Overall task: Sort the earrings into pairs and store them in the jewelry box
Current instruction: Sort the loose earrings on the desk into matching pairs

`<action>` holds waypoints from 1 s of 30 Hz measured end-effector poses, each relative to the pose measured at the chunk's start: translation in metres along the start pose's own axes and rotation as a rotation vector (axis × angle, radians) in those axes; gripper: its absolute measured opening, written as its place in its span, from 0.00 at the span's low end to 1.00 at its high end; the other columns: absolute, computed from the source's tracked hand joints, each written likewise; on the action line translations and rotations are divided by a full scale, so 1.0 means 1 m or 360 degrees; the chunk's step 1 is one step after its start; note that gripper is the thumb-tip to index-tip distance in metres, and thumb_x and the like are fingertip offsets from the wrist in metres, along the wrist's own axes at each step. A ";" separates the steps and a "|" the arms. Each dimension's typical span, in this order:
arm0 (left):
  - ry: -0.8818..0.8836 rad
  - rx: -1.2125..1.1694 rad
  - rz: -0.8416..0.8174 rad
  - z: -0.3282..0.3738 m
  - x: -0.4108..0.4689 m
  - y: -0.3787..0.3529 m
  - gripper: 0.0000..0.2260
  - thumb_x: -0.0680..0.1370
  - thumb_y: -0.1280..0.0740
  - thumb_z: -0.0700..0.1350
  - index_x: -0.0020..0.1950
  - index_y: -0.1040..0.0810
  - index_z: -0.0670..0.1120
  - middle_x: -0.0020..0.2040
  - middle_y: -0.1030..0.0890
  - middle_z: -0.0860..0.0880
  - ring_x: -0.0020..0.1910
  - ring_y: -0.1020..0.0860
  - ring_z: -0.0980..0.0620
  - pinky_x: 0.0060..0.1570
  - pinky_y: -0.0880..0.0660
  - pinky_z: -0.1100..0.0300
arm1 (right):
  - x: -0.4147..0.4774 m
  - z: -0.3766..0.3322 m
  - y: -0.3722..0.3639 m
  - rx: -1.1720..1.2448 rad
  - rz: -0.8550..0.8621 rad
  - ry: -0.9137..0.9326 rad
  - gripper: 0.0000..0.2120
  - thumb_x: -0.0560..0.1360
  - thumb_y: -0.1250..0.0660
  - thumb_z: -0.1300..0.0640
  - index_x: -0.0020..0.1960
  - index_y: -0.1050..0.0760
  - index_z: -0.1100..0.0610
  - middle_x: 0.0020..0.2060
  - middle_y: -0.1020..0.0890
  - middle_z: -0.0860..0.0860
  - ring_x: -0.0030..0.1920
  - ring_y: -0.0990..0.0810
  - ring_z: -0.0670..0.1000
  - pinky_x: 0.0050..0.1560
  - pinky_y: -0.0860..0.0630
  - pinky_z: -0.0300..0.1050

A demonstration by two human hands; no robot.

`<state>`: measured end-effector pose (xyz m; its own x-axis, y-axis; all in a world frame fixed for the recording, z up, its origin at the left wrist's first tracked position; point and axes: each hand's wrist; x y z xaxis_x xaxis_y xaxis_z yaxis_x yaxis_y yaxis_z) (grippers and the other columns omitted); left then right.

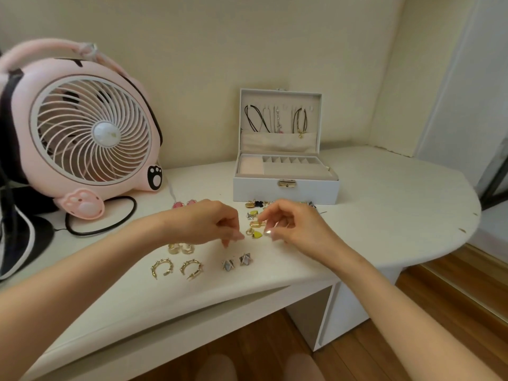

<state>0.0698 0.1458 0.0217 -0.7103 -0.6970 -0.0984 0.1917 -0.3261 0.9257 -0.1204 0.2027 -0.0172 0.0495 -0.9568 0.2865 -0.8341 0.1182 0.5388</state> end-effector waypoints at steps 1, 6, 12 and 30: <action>-0.0002 -0.0003 0.0050 0.001 0.002 -0.001 0.07 0.78 0.37 0.49 0.46 0.23 0.48 0.40 0.19 0.55 0.36 0.27 0.62 0.36 0.33 0.73 | 0.001 0.002 0.004 0.0004 0.0060 -0.0018 0.10 0.71 0.32 0.70 0.48 0.21 0.58 0.39 0.19 0.53 0.34 0.22 0.42 0.36 0.28 0.30; 0.0047 0.0127 0.0153 -0.002 0.015 -0.005 0.05 0.79 0.38 0.47 0.49 0.23 0.49 0.41 0.21 0.58 0.40 0.26 0.61 0.30 0.36 0.76 | 0.003 0.019 0.009 -0.0151 0.0189 -0.0125 0.08 0.71 0.31 0.66 0.45 0.20 0.55 0.39 0.20 0.48 0.32 0.26 0.40 0.36 0.29 0.27; -0.0009 0.0141 0.0275 -0.004 0.031 -0.013 0.04 0.76 0.34 0.44 0.50 0.23 0.47 0.40 0.26 0.57 0.36 0.30 0.60 0.31 0.34 0.76 | 0.007 0.028 0.008 -0.0247 0.0205 -0.0115 0.06 0.70 0.29 0.62 0.43 0.19 0.52 0.36 0.22 0.43 0.33 0.28 0.34 0.37 0.34 0.26; -0.0129 0.0048 0.0352 -0.014 0.058 -0.018 0.04 0.75 0.32 0.42 0.49 0.23 0.47 0.44 0.23 0.54 0.39 0.29 0.60 0.39 0.33 0.68 | 0.005 0.024 0.010 -0.0339 -0.0220 -0.0036 0.07 0.69 0.27 0.61 0.44 0.17 0.50 0.42 0.23 0.44 0.37 0.28 0.39 0.42 0.31 0.31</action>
<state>0.0347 0.1029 -0.0060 -0.7056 -0.6952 0.1367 0.3295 -0.1511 0.9320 -0.1418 0.1927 -0.0290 0.1409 -0.9732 0.1817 -0.6855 0.0365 0.7272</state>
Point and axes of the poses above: each hand's wrist, its own x-axis towards the middle knuckle, its own y-axis out of the back of the hand, z = x × y
